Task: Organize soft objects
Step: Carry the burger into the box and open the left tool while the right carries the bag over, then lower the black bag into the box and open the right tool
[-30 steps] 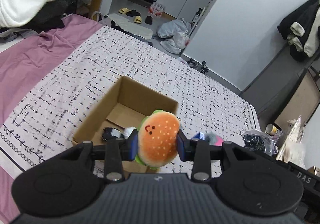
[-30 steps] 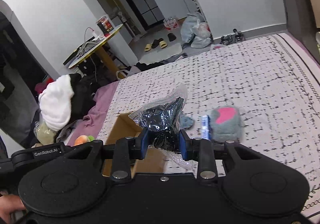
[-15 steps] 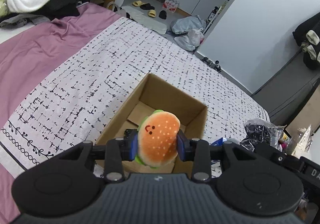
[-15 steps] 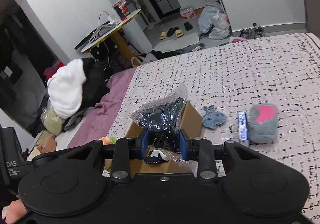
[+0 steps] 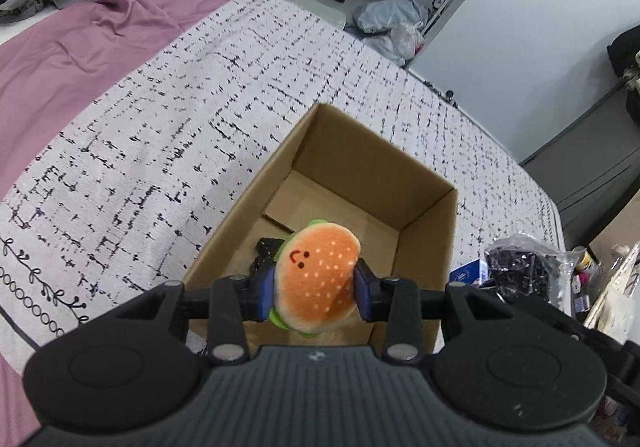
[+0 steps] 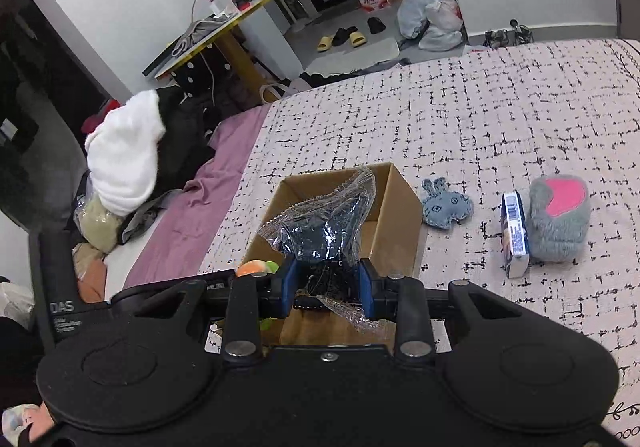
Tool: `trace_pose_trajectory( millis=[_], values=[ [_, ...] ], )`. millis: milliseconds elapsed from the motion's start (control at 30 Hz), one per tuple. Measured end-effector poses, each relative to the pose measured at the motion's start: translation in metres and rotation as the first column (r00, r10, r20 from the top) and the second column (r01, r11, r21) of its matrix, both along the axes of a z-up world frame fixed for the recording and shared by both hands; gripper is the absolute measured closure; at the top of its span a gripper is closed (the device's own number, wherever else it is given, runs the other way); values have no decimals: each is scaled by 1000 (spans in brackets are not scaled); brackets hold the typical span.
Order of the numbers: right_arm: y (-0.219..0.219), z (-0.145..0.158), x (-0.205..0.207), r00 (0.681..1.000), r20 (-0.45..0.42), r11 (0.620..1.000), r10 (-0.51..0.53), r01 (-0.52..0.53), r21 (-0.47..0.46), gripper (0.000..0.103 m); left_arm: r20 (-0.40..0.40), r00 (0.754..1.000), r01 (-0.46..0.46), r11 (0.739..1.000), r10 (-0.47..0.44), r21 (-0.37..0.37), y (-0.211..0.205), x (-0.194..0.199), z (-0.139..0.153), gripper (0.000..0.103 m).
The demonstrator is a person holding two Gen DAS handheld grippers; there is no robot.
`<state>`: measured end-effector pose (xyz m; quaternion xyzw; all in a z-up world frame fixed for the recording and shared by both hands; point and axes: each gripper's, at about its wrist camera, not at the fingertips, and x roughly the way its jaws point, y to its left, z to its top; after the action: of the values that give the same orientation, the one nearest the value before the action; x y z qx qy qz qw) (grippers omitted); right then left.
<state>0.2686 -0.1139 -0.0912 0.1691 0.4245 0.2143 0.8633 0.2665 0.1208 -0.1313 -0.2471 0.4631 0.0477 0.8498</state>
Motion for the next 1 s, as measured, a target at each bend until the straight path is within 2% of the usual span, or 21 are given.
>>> trace_pose_trajectory(
  millis=[167, 367, 467, 533, 600, 900, 1000],
  values=[
    [-2, -8, 3, 1000, -19, 1000, -11, 11, -10, 72, -38, 999, 4, 1000, -4, -8, -5, 9, -14, 64],
    [-3, -20, 7, 999, -52, 1000, -16, 15, -18, 72, -70, 998, 5, 1000, -5, -7, -6, 12, -24, 54],
    [-1, -25, 9, 998, -64, 1000, -15, 14, -22, 72, -52, 999, -2, 1000, 2, -9, -2, 9, -18, 51],
    [1, -26, 11, 998, -68, 1000, -9, 7, -23, 72, -29, 999, -16, 1000, 15, -13, 2, 5, -12, 41],
    [4, -27, 13, 997, -73, 1000, -4, 2, -24, 72, -12, 999, -34, 999, 34, -13, 7, -1, -7, 38],
    [29, -32, 18, 995, -86, 998, 54, -56, -19, 72, -8, 997, -80, 995, 80, -55, 28, -20, 5, 37],
    [37, -38, 19, 991, -115, 997, 71, -74, -20, 68, -2, 996, -94, 994, 94, -64, 31, -28, 11, 32]
  ],
)
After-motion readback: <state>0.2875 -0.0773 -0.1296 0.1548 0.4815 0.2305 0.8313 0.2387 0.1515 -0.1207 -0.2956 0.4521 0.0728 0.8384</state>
